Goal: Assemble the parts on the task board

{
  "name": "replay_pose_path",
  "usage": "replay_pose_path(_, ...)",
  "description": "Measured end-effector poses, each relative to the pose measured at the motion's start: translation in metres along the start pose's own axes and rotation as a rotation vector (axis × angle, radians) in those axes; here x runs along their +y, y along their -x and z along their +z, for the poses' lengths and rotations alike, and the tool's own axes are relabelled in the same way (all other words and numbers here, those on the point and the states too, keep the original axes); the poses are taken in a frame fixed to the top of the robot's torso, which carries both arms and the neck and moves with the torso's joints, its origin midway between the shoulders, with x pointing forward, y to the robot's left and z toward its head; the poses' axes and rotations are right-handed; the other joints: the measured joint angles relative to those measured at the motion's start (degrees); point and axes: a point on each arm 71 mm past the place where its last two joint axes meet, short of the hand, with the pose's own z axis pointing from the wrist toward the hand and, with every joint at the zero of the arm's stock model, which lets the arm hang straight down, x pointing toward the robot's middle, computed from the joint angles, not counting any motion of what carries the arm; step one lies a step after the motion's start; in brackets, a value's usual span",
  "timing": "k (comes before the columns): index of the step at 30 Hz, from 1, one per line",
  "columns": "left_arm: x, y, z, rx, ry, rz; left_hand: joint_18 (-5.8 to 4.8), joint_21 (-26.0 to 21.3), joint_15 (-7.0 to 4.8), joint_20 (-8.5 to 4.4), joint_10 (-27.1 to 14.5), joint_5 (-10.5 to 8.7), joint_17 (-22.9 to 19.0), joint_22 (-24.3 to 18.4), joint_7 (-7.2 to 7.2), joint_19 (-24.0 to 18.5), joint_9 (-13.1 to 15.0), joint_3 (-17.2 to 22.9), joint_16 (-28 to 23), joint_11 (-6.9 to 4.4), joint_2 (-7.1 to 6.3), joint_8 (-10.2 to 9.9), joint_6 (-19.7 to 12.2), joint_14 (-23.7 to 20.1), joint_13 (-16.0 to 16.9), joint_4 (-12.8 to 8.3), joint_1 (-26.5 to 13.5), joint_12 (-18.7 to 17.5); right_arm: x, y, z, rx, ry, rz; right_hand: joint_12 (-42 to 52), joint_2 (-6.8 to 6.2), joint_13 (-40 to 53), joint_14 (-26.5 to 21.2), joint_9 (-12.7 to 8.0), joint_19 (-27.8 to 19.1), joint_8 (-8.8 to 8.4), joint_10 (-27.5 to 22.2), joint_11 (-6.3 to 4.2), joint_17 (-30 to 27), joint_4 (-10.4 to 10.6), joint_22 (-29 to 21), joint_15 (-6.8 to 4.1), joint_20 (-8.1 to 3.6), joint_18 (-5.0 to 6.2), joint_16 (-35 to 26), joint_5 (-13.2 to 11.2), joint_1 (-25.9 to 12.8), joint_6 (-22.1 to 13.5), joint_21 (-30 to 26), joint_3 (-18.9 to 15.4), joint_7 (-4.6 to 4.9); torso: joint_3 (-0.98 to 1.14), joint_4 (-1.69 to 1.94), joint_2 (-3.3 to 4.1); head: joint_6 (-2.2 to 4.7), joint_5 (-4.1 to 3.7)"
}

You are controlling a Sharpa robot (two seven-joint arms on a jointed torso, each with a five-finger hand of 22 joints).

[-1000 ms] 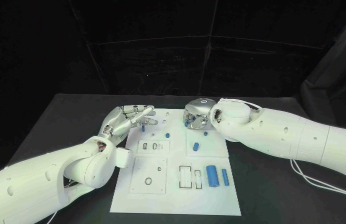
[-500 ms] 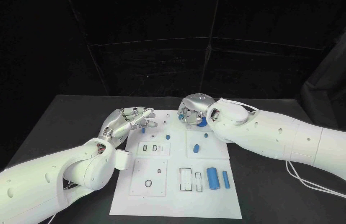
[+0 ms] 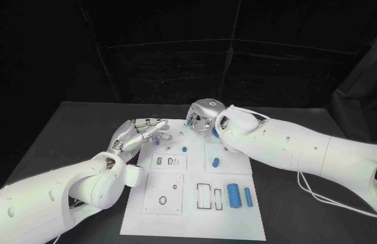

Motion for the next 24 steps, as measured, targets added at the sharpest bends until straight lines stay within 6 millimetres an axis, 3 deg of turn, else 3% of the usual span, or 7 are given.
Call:
replay_pose_path(7, 0.0, 0.0002, 0.0002, 0.002, 0.001, -0.001, 0.0, 0.0, 0.0, 0.0, 0.0, 0.0, -0.01, 0.0, 0.0, 0.0, 0.0, -0.01, 0.0, 0.0, 0.0, 0.0, 0.0, 0.0, 0.0, 0.0, 0.0, 0.0, 0.0033, 0.0005, 0.0036, -0.003, 0.002, 0.005, 0.0, 0.0, 0.0, 0.0, -0.05, 0.0, -0.15, 0.0, 0.0, 0.37, 0.25, 0.26, 0.0, 0.0, 0.0, 0.47, -0.1, 0.0, -0.02, 0.24, 0.25, 0.01, -0.14, 0.09, 0.29, 0.13, 0.01)
replay_pose_path(24, 0.0009, 0.001, 0.0014, 0.003, 0.005, -0.001, 0.0, 0.0, 0.0, 0.0, 0.0, 0.0, 0.04, 0.01, 0.0, 0.0, 0.0, -0.01, 0.0, 0.0, 0.0, 0.0, 0.0, 0.0, 0.01, 0.01, 0.0, 0.0, 0.0095, -0.0005, 0.0103, 0.006, 0.005, 0.008, 0.0, -0.84, -0.01, 0.0, -0.22, 0.0, -0.36, -0.22, 0.22, 1.1, 0.78, 1.23, 0.0, 0.0, -0.01, 1.36, -0.11, -0.38, -0.18, 1.01, 0.56, 0.04, -0.19, 0.14, 0.6, 0.14, 0.29)
